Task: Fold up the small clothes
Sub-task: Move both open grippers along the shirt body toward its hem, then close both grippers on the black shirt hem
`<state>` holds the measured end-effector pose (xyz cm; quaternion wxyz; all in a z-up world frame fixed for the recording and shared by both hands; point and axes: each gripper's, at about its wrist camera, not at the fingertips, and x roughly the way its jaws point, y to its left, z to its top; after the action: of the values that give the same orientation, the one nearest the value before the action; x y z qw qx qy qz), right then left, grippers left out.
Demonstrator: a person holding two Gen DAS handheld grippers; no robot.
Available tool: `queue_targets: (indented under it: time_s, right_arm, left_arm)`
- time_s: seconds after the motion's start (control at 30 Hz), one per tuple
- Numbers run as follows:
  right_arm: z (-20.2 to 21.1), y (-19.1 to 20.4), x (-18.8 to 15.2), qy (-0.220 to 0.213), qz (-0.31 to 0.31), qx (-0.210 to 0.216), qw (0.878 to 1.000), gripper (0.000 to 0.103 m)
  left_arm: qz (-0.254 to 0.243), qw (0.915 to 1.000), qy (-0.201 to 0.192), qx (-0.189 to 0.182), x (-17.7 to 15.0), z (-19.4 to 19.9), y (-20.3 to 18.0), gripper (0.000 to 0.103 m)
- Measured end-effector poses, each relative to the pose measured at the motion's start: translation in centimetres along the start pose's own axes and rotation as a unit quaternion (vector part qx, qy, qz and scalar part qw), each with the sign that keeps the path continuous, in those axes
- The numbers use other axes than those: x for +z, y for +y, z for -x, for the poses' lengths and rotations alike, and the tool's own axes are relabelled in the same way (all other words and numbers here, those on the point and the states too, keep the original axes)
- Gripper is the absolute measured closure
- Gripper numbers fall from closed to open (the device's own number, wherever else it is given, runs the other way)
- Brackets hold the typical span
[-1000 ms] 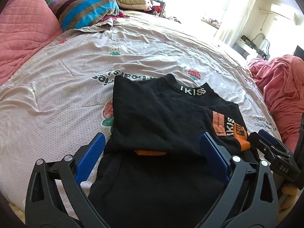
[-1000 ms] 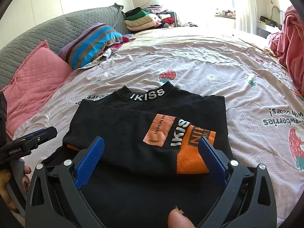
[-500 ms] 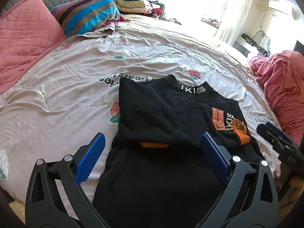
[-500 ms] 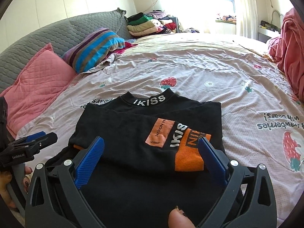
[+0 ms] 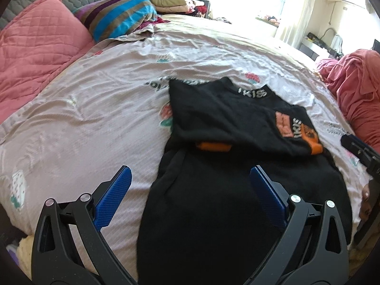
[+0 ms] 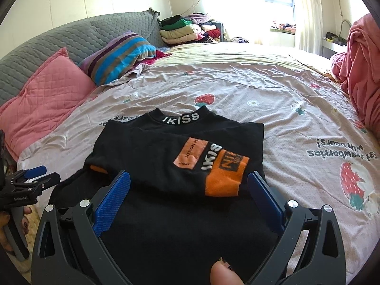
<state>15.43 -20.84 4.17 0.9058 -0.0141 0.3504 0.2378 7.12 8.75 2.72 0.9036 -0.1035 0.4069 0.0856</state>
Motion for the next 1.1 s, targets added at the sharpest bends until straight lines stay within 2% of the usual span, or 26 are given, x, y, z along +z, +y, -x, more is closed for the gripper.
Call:
queue_targets:
  time_s: [0.2,0.7,0.97,1.1]
  right_arm:
    - [0.4,-0.1,-1.3,0.015,0.002,0.000,1.000,0.005]
    - [1.4,0.1,-4.3,0.045,0.019,-0.005,0.999,0.005]
    - [2.4,0.1,-5.6,0.057,0.031,-0.011,0.998,0.005]
    - [2.7,0.0,-6.3,0.067,0.033,-0.013,0.997,0.005]
  left_arm:
    - [0.004,0.9999,0.009,0.013,-1.4,0.4,1.2,0.010]
    - [0.002,0.9994,0.029,0.017,-4.3,1.2,1.8,0.010]
    - [0.001,0.9990,0.045,0.010,-6.0,1.3,2.1,0.010]
    - [0.002,0.9982,0.060,-0.005,-6.9,1.1,2.6,0.010]
